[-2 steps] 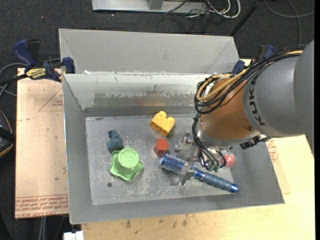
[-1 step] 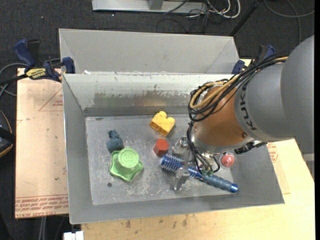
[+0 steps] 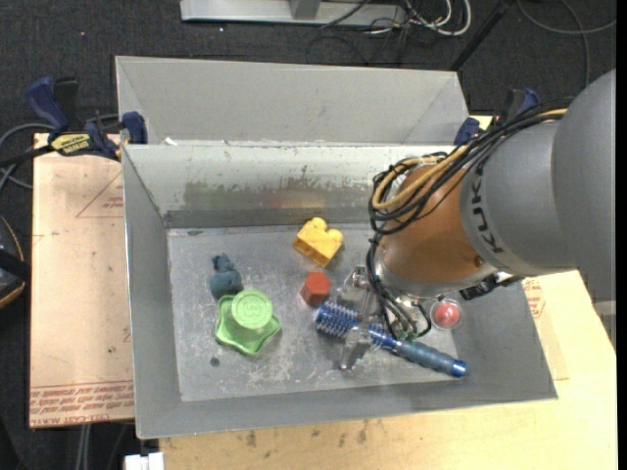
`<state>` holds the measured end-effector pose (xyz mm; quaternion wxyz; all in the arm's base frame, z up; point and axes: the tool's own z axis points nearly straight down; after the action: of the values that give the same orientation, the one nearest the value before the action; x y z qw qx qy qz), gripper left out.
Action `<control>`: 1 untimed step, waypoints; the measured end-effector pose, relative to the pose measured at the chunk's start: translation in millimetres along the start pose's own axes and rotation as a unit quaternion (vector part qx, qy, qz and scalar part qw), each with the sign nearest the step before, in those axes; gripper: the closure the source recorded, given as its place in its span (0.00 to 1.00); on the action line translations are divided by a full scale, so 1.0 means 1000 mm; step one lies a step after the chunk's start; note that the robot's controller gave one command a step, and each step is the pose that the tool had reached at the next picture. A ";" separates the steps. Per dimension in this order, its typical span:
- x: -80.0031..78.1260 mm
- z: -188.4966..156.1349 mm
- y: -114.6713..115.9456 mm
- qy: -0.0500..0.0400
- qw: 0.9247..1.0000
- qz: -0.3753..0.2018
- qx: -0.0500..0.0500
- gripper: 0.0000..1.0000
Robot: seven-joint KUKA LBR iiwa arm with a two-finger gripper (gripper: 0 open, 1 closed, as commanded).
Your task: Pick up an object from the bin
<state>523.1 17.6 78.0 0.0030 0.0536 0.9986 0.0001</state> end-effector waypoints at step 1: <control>-0.001 -0.002 0.001 -0.002 1.000 0.000 -0.001 1.00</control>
Offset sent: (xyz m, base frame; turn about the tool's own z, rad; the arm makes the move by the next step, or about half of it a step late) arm 0.0000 0.0000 0.0000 0.0000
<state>524.7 18.6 79.9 0.0051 0.0534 0.9986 0.0010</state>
